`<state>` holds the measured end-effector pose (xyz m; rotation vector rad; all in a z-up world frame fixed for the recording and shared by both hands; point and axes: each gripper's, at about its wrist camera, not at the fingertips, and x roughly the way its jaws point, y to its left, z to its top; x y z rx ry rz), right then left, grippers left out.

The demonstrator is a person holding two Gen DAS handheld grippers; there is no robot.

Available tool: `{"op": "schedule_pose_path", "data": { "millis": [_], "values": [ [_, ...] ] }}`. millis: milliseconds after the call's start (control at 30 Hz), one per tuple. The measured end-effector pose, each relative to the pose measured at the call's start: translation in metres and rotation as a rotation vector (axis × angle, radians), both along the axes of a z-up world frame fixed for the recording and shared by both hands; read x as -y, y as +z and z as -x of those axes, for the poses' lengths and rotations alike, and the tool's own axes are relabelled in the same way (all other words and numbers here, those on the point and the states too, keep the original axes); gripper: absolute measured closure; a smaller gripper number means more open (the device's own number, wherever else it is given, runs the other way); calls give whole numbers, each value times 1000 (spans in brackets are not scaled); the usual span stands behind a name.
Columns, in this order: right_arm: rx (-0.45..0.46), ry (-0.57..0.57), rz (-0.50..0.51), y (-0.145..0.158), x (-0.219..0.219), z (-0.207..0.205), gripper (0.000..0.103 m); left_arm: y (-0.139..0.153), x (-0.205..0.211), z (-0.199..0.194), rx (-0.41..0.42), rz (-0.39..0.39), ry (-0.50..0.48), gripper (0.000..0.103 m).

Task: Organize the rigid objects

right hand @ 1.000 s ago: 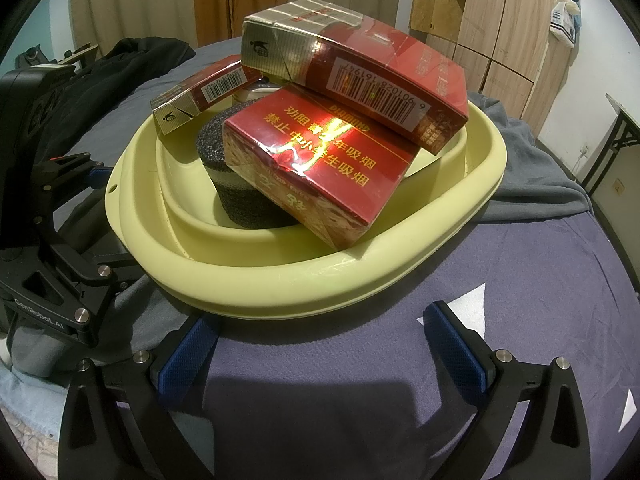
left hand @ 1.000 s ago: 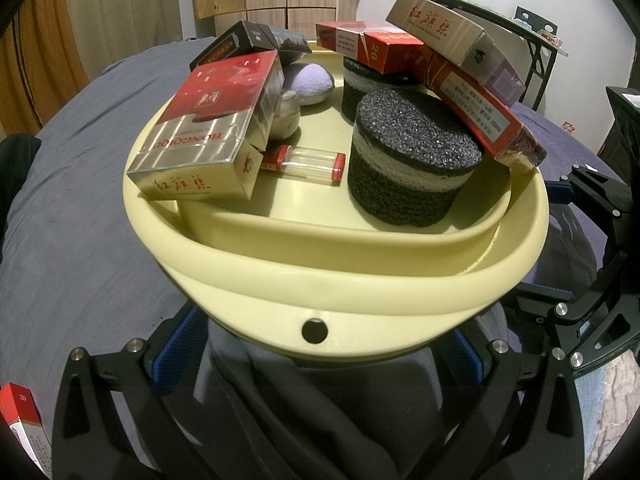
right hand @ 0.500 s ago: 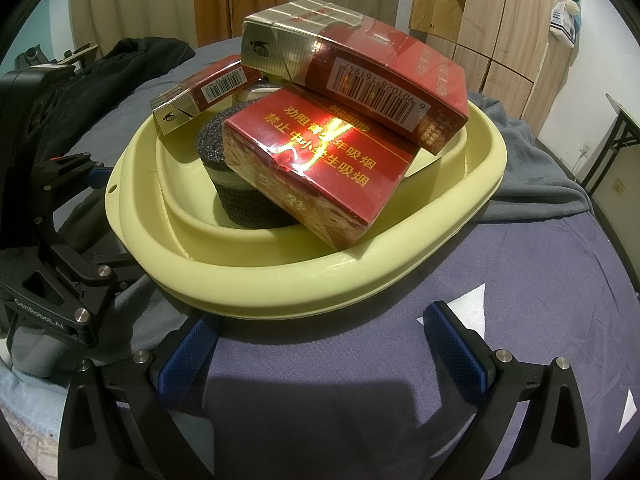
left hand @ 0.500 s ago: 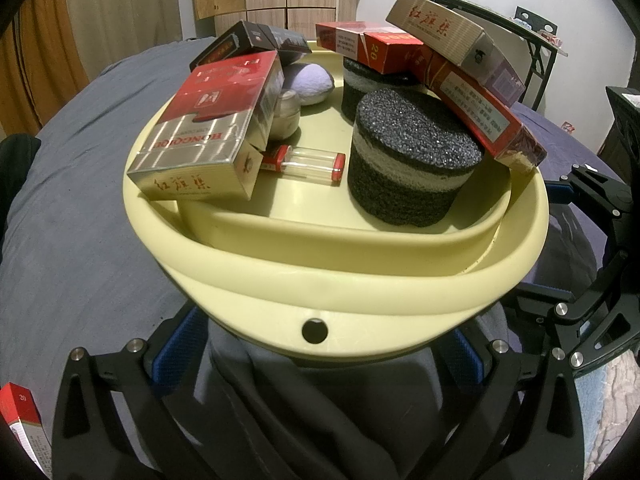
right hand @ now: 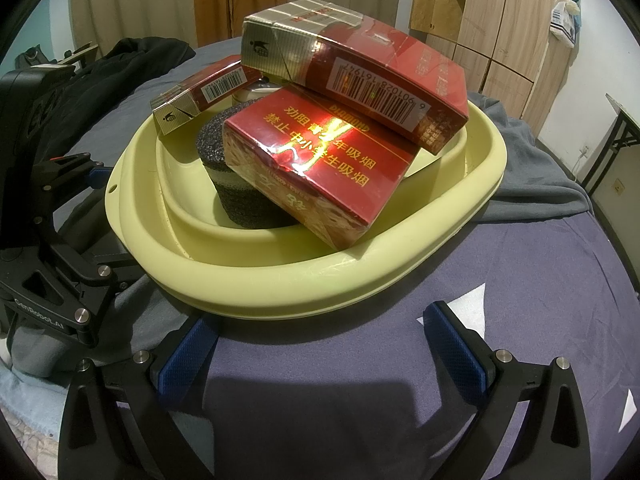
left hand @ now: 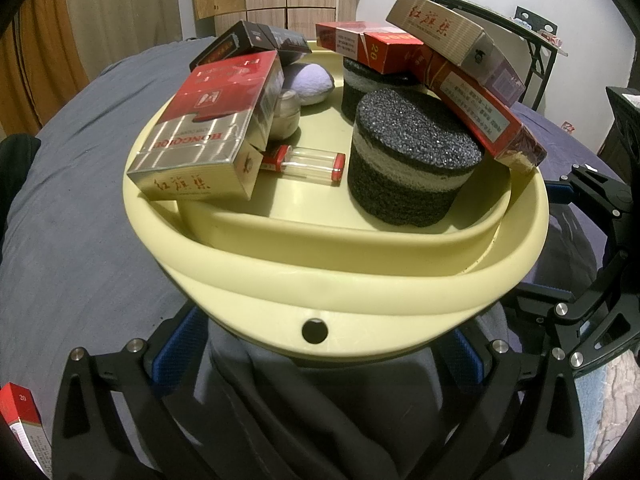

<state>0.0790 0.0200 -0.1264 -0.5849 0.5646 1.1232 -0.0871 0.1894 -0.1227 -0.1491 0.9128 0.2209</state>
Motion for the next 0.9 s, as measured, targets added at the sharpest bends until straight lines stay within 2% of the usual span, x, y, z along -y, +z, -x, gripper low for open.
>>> {"op": "schedule_pose_path", "data": {
  "millis": [900],
  "values": [
    [0,-1,0,0,-2,-1,0,0,0,0,0,1,0,0]
  ]
}}
